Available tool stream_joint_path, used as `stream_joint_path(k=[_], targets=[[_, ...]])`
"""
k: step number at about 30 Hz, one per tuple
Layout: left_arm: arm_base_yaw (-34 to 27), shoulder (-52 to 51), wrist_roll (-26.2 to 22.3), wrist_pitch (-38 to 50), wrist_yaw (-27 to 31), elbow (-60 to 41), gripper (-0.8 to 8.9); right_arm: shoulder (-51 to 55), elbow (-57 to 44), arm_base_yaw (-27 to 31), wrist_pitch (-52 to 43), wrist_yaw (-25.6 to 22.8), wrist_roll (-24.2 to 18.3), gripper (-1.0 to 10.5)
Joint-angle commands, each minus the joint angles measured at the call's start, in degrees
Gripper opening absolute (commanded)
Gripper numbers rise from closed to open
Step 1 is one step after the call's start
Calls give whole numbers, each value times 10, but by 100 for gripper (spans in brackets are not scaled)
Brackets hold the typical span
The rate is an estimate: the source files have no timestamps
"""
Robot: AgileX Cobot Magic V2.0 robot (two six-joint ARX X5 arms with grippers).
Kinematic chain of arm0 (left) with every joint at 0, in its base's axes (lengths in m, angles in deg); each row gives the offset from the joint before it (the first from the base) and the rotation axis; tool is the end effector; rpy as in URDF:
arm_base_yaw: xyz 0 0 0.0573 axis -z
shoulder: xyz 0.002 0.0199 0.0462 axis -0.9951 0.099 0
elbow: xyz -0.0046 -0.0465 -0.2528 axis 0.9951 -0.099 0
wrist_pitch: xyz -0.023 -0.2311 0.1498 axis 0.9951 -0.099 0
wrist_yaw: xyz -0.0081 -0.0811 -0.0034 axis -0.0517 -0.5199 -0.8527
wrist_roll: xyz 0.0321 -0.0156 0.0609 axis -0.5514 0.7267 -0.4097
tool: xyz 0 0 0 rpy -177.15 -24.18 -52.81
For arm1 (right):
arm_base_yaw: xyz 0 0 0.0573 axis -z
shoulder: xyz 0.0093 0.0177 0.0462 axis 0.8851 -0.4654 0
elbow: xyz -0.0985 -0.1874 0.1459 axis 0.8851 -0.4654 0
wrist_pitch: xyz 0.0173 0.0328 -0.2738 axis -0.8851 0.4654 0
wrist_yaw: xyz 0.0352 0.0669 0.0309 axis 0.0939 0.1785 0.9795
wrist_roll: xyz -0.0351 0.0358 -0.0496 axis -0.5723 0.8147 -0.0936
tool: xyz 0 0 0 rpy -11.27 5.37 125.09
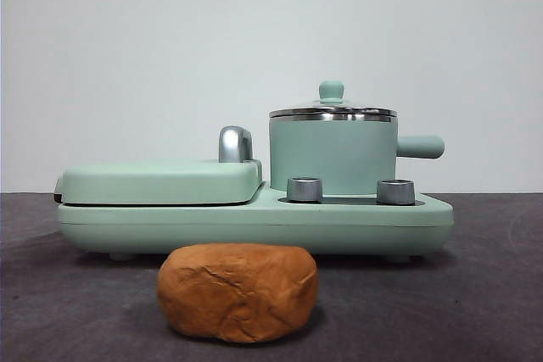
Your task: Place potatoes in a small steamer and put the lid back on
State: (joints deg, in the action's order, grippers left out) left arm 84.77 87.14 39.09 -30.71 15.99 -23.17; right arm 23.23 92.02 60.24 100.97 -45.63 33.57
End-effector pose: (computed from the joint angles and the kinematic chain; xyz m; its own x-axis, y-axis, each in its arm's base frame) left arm 0.1028 -0.0213 0.3187 0.9138 -0.3878 0.1205 0.4054 0.8883 -0.2158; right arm 0.1184 0.0196 0.3099 0.9460 0.3211 0.0442 -0.3235 0.9261 0.1941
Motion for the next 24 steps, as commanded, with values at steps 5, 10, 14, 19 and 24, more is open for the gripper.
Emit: stream_joint_path(k=[5, 10, 14, 19, 24], targets=[[0, 72, -230, -134, -49, 119, 15, -69, 100, -1, 106, 86, -167, 15], [1, 132, -312, -181, -49, 166, 15, -126, 150, -1, 167, 89, -249, 15], [3, 185, -351, -207, -49, 189, 15, -174, 174, -3, 197, 87, -285, 15], [19, 249, -390, -209, -49, 193, 15, -232, 178, -22, 195, 83, -310, 15], [52, 308, -421, -205, -49, 193, 15, -294, 178, -54, 186, 69, -317, 16]])
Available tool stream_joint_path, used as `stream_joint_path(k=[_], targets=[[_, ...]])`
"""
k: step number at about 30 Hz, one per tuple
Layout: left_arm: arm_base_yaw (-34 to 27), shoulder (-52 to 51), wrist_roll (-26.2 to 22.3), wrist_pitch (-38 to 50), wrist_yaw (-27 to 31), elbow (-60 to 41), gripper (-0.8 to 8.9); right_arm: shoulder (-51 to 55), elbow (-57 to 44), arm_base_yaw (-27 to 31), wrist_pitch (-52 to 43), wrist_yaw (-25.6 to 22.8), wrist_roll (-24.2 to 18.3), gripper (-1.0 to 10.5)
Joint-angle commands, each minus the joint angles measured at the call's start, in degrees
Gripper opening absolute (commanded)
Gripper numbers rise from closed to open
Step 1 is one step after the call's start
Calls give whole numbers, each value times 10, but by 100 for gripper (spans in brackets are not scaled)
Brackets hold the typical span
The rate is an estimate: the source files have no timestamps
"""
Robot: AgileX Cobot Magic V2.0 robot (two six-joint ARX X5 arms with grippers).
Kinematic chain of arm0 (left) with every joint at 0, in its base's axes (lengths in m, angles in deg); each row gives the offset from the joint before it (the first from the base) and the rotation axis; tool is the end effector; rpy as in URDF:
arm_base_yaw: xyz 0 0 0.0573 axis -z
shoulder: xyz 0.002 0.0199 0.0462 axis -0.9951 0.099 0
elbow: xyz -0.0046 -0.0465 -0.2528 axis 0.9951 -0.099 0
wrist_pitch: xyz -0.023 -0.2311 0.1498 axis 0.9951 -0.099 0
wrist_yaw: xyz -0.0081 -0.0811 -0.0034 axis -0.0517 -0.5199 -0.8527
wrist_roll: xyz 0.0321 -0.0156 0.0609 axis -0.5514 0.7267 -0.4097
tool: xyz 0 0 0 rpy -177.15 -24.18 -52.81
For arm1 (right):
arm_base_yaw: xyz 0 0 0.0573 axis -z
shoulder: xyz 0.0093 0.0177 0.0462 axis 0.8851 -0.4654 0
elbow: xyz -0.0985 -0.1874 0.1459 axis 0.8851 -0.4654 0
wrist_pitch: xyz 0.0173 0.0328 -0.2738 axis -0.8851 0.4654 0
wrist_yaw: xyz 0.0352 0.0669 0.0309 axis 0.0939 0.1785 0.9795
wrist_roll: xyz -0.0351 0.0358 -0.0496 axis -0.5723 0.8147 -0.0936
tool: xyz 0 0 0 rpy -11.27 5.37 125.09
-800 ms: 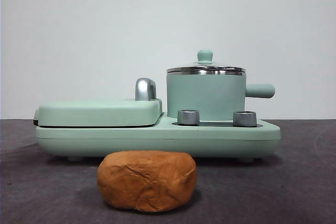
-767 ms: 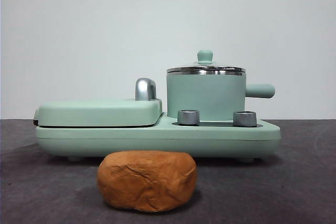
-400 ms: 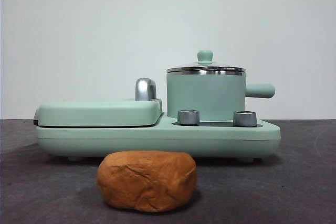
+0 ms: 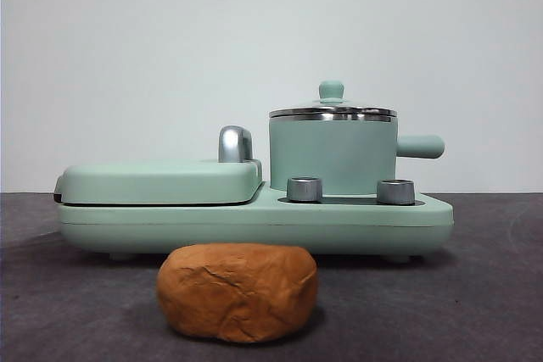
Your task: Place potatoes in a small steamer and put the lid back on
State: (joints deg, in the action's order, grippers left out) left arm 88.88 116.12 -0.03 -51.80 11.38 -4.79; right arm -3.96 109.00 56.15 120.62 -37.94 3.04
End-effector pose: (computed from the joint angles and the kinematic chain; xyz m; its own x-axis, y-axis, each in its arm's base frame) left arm 0.1646 -0.0377 0.3316 0.7741 -0.5170 -0.3653 0.6069 0.7701 0.1963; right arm 0.1743 0.0409 0.3171 0.7613 0.4970 -0.4165 -0.5830 0.8058 -0.1040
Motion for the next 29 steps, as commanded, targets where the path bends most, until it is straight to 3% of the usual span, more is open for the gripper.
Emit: stream_joint_path(k=[1, 6, 8, 9, 10, 11, 15, 20, 29], targets=[[19, 29, -33, 10, -3, 9, 15, -34, 9, -21, -16, -9, -13, 15], [59, 71, -34, 59, -3, 9, 50, -81, 9, -48, -64, -6, -17, 62], [72, 80, -29, 79, -3, 9, 220, -92, 9, -54, -83, -6, -21, 222], [78, 84, -25, 91, -3, 9, 390, -96, 9, -56, -96, -6, -20, 340], [83, 87, -22, 99, -3, 9, 480, -99, 9, -57, -105, -7, -20, 398], [87, 89, -21, 106, -3, 9, 496, -100, 9, -58, -112, -7, -20, 419], [104, 98, -16, 127, -3, 9, 401, -100, 9, -58, -126, -6, -14, 420], [127, 119, 25, 182, -3, 9, 393, -100, 9, -58, -125, -6, 5, 419], [194, 258, 106, 403, 6, 9, 339, -100, 9, -58, -125, -7, 21, 418]])
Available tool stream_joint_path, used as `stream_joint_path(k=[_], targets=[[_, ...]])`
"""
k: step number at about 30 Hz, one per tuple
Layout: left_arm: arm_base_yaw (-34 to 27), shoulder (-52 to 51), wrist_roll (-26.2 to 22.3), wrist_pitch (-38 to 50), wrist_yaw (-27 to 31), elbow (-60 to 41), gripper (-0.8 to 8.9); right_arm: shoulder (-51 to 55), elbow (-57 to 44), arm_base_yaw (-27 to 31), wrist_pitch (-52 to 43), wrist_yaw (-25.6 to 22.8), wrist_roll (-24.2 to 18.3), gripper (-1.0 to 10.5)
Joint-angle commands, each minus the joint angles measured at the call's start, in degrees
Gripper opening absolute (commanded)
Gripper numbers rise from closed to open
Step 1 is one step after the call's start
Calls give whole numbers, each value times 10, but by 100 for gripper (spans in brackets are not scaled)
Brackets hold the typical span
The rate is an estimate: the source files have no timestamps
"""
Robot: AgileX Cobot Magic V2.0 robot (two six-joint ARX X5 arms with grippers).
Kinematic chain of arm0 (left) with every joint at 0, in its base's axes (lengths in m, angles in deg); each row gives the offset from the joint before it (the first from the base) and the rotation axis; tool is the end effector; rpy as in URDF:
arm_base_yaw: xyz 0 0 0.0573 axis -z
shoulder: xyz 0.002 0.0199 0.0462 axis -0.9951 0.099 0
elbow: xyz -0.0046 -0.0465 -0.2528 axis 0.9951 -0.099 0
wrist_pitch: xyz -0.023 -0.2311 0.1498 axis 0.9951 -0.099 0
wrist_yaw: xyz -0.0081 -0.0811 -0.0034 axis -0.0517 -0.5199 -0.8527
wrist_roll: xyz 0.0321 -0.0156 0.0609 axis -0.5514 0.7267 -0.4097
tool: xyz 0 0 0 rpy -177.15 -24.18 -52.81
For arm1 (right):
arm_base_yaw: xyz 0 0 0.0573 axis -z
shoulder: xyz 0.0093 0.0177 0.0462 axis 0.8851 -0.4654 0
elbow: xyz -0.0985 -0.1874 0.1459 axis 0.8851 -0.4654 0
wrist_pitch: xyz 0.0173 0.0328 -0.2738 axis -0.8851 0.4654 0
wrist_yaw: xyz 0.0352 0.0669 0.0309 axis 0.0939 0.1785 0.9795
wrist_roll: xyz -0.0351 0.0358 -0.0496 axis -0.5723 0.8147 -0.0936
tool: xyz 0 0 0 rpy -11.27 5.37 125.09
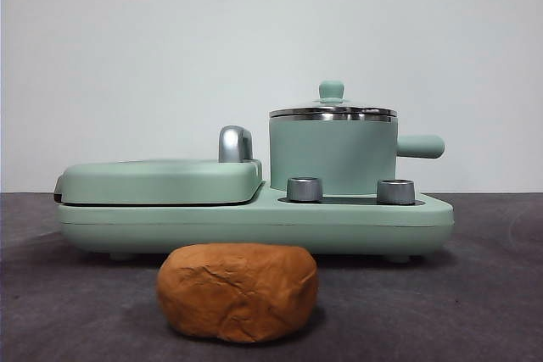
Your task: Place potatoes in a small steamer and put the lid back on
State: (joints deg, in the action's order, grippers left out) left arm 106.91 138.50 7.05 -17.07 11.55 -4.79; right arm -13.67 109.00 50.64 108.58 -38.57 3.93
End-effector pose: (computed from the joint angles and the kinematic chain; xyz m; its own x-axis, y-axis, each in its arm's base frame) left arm 0.2461 -0.1287 0.3187 0.6331 -0.7520 -0.1833 0.7733 0.6045 0.1911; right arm 0.2153 0.0663 0.3084 0.7320 0.5621 -0.3851 -0.6421 0.7582 -0.1138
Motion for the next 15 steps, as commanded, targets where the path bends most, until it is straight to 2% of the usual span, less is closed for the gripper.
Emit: stream_joint_path(k=[1, 7, 11, 15], targets=[[22, 54, 43, 84, 10, 10, 339, -3, 9, -3, -5, 0, 12, 419], [61, 165, 70, 195, 35, 23, 339, -3, 9, -3, -5, 0, 12, 419], [85, 240, 71, 196, 68, 73, 339, -3, 9, -3, -5, 0, 12, 419], [106, 314, 71, 195, 73, 143, 339, -3, 9, -3, -5, 0, 12, 419]])
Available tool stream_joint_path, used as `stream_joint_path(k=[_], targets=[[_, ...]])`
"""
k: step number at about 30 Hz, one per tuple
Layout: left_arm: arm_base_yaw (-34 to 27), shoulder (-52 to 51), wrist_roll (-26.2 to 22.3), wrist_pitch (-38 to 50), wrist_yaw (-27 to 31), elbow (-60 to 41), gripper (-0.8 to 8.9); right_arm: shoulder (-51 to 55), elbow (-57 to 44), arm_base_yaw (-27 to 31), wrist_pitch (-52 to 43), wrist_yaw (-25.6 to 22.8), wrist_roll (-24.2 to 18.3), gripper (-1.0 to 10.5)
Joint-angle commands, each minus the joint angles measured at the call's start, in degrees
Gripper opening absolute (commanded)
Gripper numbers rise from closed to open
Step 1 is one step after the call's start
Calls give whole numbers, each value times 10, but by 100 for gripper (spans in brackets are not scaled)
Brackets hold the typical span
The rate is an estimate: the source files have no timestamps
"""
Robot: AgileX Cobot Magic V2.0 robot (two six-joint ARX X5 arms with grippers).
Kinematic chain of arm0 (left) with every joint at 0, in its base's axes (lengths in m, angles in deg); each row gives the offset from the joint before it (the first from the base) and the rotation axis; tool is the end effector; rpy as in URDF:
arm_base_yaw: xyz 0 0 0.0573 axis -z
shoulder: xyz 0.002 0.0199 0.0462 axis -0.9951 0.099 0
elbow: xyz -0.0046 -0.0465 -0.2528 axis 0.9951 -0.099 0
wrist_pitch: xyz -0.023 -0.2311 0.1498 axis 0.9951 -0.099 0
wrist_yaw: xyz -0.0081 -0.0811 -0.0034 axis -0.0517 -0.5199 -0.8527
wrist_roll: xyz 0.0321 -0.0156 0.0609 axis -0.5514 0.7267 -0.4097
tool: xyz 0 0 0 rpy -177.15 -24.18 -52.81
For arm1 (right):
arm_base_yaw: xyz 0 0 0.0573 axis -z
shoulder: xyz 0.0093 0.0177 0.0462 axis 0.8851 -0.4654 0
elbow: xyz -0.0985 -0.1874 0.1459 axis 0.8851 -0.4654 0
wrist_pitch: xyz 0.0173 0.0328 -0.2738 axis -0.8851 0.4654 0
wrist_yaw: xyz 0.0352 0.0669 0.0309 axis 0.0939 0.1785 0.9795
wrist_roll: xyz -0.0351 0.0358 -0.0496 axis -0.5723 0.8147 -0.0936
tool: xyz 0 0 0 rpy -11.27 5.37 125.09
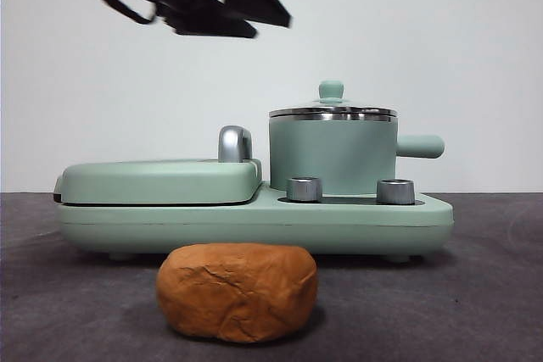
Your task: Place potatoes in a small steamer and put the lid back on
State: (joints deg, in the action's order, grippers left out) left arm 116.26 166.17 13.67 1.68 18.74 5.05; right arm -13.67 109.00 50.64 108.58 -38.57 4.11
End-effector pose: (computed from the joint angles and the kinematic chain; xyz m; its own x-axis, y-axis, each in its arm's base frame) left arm 0.3210 -0.2215 0.2711 0.6071 -0.7743 -0.1787 0.7943 0.5979 0.1078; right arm 0.2153 0.0663 0.3084 0.7320 0.5621 -0.3851 -0.6413 0.7592 -0.1109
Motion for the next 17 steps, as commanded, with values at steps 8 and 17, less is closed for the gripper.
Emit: stream_joint_path(k=[8, 17], targets=[[31, 169, 53, 7, 1, 188, 339, -3, 9, -3, -5, 0, 10, 419], [33, 255, 54, 3, 1, 266, 339, -3, 9, -3, -6, -1, 10, 419]])
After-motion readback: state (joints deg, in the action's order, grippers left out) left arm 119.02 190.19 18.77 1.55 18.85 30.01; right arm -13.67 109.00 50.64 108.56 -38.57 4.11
